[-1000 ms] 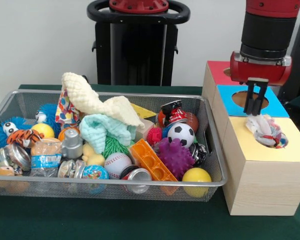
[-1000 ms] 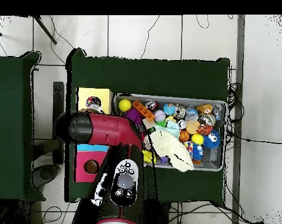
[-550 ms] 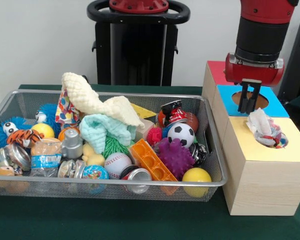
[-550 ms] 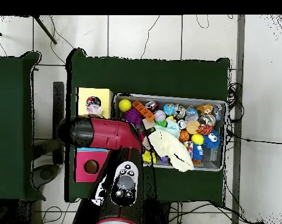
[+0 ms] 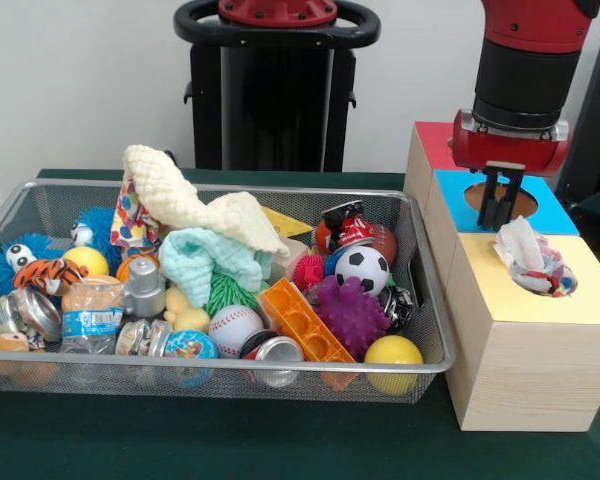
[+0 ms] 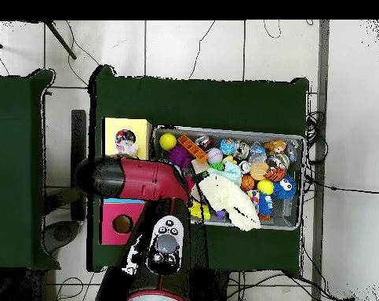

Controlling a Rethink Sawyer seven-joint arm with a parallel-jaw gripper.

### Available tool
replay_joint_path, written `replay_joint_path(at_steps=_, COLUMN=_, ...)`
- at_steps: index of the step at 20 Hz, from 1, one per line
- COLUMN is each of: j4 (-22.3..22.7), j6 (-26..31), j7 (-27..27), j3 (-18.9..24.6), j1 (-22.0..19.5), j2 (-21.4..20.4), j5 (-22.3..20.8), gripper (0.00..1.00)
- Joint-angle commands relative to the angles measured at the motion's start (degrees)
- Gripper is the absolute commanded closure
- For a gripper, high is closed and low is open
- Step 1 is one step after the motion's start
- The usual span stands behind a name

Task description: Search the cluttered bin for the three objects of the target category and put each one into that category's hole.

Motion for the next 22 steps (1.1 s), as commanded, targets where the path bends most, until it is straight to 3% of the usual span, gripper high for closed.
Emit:
replay_joint_path(at_steps=1, j4=-0.6, j6=-0.2, j7=10.1, j3=5.3, j1=0.1, j2=3.4, j5=1.9, gripper=1.00)
replay_joint_path(at_steps=9, j4=-4.2, j6=-3.8, j7=6.9, j3=6.1, j1=-0.8, j2=2.1, j5=0.2, gripper=1.00)
replay_joint_path(at_steps=16, j4=-8.7, j6=-7.5, j7=7.0, j3=6.6, j1=-0.8, j2=1.9, j5=0.2, gripper=1.00)
replay_joint_path(at_steps=19, j4=-10.1, j6=-8.0, j7=7.1, j3=6.2, j1=-0.7, j2=2.3, j5=0.0, gripper=1.00)
replay_joint_path(at_steps=22, j4=-12.9, j6=-9.1, j7=6.6, j3=7.0, j1=-1.3, j2=5.3, j5=0.0, gripper=1.00)
